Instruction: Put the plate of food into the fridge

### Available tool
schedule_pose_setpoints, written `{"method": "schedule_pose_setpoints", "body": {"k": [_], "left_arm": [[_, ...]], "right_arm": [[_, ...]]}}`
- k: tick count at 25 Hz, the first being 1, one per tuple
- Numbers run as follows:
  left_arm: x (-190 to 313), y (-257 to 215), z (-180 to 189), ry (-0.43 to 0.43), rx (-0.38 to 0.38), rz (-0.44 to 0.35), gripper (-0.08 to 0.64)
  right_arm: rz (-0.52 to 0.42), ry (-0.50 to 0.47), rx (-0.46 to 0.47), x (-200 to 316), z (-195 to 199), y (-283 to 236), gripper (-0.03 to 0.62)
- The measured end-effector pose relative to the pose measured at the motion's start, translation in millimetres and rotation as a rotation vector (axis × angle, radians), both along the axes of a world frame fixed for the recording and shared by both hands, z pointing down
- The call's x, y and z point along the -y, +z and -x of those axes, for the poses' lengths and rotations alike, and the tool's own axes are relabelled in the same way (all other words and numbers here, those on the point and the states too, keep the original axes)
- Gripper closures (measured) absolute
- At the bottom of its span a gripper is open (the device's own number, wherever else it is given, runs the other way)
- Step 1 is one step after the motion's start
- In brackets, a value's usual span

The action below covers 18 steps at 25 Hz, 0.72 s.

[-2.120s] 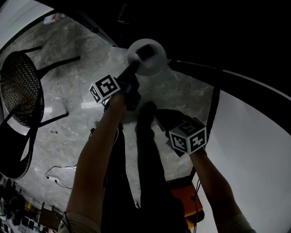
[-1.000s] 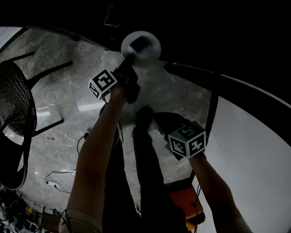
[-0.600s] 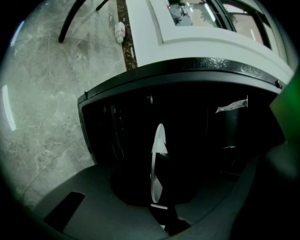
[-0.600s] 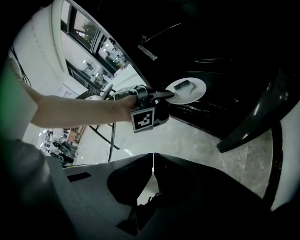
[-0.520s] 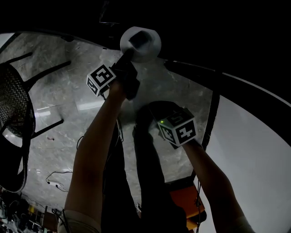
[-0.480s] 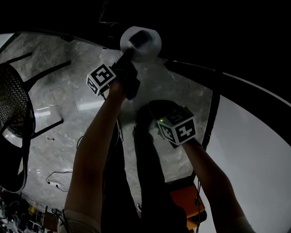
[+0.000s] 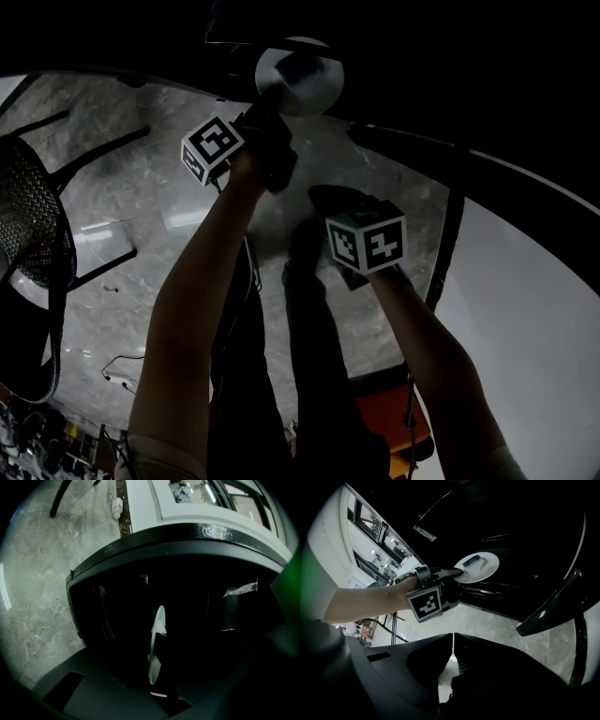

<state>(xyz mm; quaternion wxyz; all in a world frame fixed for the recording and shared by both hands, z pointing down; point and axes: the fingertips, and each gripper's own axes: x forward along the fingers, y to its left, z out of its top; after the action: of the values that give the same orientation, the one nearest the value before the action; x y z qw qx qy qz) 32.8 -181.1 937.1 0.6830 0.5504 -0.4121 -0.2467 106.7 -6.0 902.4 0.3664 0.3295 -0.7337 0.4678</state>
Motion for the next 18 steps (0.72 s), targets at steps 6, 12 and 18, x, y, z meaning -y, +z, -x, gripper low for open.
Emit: {"method": "schedule_pose_setpoints", "body": {"k": [6,12,18], "left_arm": [[4.7,-0.6,-0.4,-0.002,0.011,-0.012,0.538],[6.5,-4.0,-2.9,0.015,0.038,-0.058,0.514],[-1.9,-6.3,-11.9,0.123,0.070,-0.064,0.364]], "right_arm": [[-0.018,-0.030,-0.005,1.3,-4.0,-4.7,0.568],[0.008,-0.049,-0.015,-7.8,-13.0,-1.1,0.568],[0.021,-0.096,-0.023,-16.6,-13.0,1.6,0.568]]}}
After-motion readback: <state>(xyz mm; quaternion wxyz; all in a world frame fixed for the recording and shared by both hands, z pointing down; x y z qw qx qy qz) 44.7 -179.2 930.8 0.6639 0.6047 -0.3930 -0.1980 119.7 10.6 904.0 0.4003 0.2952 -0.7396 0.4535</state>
